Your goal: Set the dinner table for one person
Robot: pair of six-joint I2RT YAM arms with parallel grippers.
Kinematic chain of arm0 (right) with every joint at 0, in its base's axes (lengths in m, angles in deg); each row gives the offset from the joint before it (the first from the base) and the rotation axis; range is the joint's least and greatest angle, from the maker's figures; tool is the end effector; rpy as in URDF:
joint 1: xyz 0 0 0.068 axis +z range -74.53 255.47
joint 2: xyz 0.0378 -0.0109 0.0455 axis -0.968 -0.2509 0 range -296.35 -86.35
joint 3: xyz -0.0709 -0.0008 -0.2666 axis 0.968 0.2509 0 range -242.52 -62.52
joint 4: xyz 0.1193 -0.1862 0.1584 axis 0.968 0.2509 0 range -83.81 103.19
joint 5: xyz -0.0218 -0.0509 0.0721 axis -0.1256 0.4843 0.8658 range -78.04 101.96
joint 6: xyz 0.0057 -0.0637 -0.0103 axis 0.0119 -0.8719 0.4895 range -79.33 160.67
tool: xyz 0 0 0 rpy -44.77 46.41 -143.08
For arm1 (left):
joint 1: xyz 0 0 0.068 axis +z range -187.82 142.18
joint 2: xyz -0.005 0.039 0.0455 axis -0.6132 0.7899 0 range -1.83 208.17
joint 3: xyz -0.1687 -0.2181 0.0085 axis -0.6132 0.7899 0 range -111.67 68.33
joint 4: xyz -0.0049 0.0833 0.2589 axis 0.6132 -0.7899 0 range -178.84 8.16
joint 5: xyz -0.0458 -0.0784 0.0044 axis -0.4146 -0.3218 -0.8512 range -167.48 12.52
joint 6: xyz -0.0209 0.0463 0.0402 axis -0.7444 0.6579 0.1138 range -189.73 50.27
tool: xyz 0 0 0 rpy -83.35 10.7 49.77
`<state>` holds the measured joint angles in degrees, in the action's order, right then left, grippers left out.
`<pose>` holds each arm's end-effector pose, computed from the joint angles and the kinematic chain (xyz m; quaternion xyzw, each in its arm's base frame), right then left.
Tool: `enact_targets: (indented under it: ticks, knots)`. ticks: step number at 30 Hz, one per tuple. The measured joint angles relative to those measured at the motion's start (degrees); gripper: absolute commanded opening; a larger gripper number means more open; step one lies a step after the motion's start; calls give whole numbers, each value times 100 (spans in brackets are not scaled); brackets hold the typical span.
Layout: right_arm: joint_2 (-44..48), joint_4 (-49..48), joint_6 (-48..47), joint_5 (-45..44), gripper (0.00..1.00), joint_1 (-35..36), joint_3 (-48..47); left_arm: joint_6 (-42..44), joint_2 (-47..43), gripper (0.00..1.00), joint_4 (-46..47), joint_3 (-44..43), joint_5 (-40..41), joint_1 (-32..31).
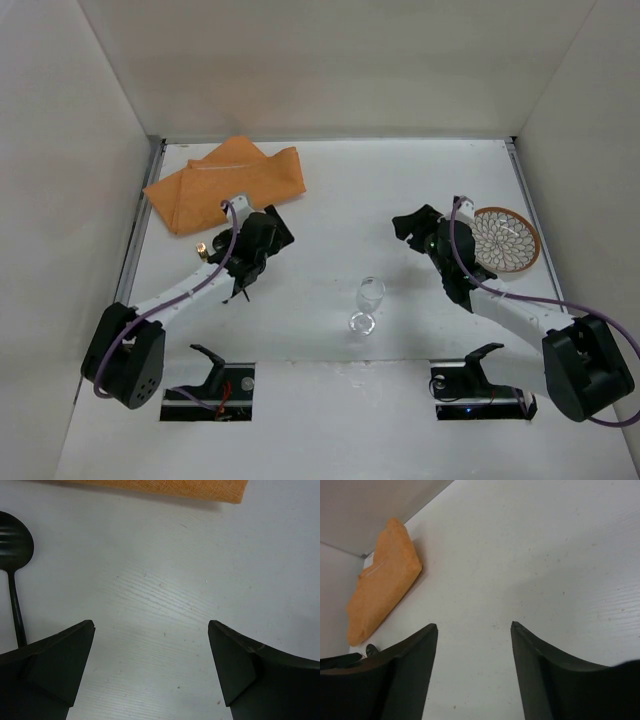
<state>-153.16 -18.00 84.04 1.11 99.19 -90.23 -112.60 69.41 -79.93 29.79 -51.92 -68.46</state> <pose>0.2520 0.1003 0.2122 0.1915 0.7679 0.2728 0.5471 0.2562 -0.1264 0.2172 -0.1990 0.8314 -0.1343 0.5011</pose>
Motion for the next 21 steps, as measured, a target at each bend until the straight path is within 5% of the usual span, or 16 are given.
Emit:
enact_targets:
  ticks: [6,11,15,16,18,19,21]
  knots:
    - [-63,-52,-2,59,69,0,0,245,411,100,179,-234,35,155]
    - [-81,-63,-4,114,28,0,0,713,870,100,538,-518,87,199]
    - [-46,-63,31,142,22,0,0,1213,1211,100,868,-909,162,280]
    - [-42,-63,33,146,22,0,0,1379,1346,94,946,-1071,155,315]
    - [-39,-61,33,160,25,0,0,1714,1692,32,1102,-1467,129,354]
    - [-42,-61,33,164,27,0,0,1904,1923,22,1163,-1720,125,380]
    - [-44,-63,35,175,31,0,0,2267,2385,23,1220,-2223,138,409]
